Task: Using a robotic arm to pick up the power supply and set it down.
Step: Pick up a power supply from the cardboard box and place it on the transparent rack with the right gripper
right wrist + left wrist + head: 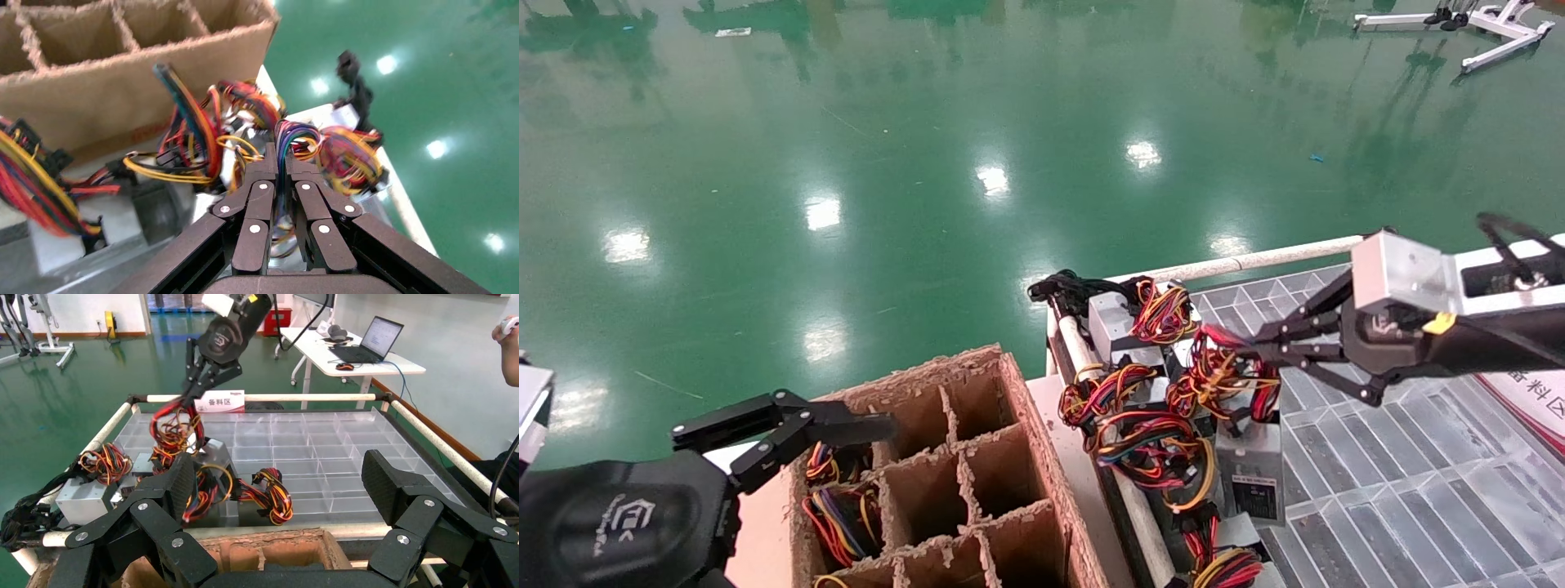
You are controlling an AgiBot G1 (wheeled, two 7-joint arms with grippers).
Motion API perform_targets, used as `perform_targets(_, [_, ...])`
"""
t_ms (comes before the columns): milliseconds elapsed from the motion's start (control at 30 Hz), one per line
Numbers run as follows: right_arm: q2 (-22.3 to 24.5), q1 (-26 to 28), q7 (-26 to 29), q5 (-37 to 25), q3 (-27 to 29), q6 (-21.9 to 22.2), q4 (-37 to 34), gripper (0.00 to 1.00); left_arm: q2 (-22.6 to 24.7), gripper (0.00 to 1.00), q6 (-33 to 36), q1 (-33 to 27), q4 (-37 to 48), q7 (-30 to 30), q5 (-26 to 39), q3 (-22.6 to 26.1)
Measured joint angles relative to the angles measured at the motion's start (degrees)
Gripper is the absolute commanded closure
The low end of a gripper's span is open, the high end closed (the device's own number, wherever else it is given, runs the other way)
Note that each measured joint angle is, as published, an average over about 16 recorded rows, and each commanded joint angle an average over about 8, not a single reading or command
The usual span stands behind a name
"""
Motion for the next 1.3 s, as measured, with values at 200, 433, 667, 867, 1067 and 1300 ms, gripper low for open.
perform_targets(200, [-0.8,-1.2,-2.8,1.7,0.8,-0.1,-3.0,1.0,0.0,0.0,0.0,0.0,0.0,0.0,0.0,0.0])
perform_targets(433, [-1.1,-2.9,-5.7,2.5,1.1,-0.2,-6.6,1.0,0.0,0.0,0.0,0.0,0.0,0.0,0.0,0.0])
perform_targets(667, [-0.8,-3.2,-7.7,2.0,0.8,-0.3,-9.2,1.0,0.0,0.0,0.0,0.0,0.0,0.0,0.0,0.0])
perform_targets(867, [-0.3,-2.3,-8.7,0.9,0.4,-0.5,-9.5,1.0,0.0,0.0,0.0,0.0,0.0,0.0,0.0,0.1])
perform_targets(1067, [1.0,-1.8,-8.9,0.1,0.0,-0.8,-8.2,1.0,0.0,0.0,0.0,0.0,0.0,0.0,-0.1,0.1])
perform_targets(1300, [4.0,-2.2,-7.5,-0.3,-0.2,-0.8,-4.2,1.0,0.0,0.0,0.0,0.0,0.0,0.0,-0.1,0.1])
